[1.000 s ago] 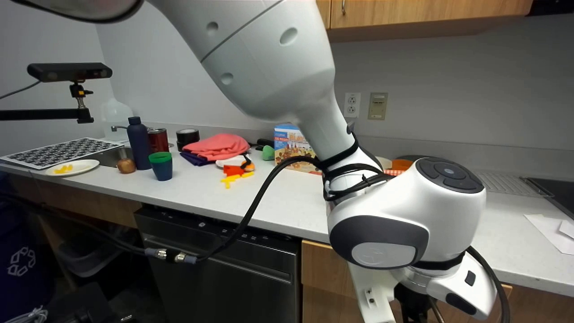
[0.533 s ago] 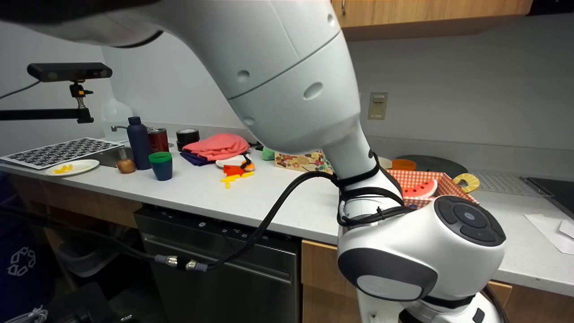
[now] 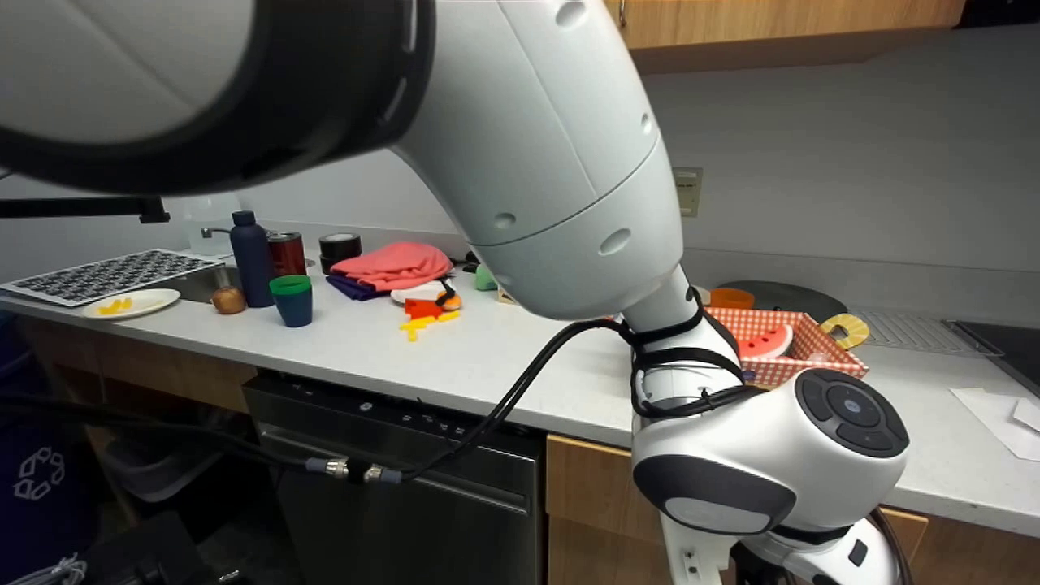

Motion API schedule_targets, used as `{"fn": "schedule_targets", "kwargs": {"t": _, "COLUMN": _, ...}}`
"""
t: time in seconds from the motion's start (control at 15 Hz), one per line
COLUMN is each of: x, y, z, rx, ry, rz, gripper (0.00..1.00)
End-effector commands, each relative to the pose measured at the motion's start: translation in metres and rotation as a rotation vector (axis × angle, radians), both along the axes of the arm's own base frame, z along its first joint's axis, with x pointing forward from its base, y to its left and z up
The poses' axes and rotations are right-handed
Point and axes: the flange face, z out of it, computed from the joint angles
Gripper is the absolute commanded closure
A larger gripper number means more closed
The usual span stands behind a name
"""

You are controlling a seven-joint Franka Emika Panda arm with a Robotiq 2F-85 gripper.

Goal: Open the drawer, pick up the plush toys, put them in the basket and close the drawer.

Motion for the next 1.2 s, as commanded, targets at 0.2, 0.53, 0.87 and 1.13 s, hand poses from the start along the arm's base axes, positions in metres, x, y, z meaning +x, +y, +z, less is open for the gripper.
{"fn": "schedule_targets", "kwargs": {"t": 0.2, "x": 0.025, "y": -0.004, "z": -0.025, "rx": 0.026, "ry": -0.027, "rz": 0.004, "gripper": 0.0}}
{"fn": "schedule_targets", "kwargs": {"t": 0.53, "x": 0.016, "y": -0.014, "z": -0.033, "rx": 0.022, "ry": 0.001, "rz": -0.024, "gripper": 0.0}}
{"fn": "schedule_targets", "kwargs": {"t": 0.87, "x": -0.027, "y": -0.033, "z": -0.018, "rx": -0.019, "ry": 0.076, "rz": -0.085, "gripper": 0.0}}
{"fn": "schedule_targets", "kwargs": {"t": 1.13, "x": -0.08, "y": -0.038, "z": -0.009, "rx": 0.006, "ry": 0.143, "rz": -0.169, "gripper": 0.0}}
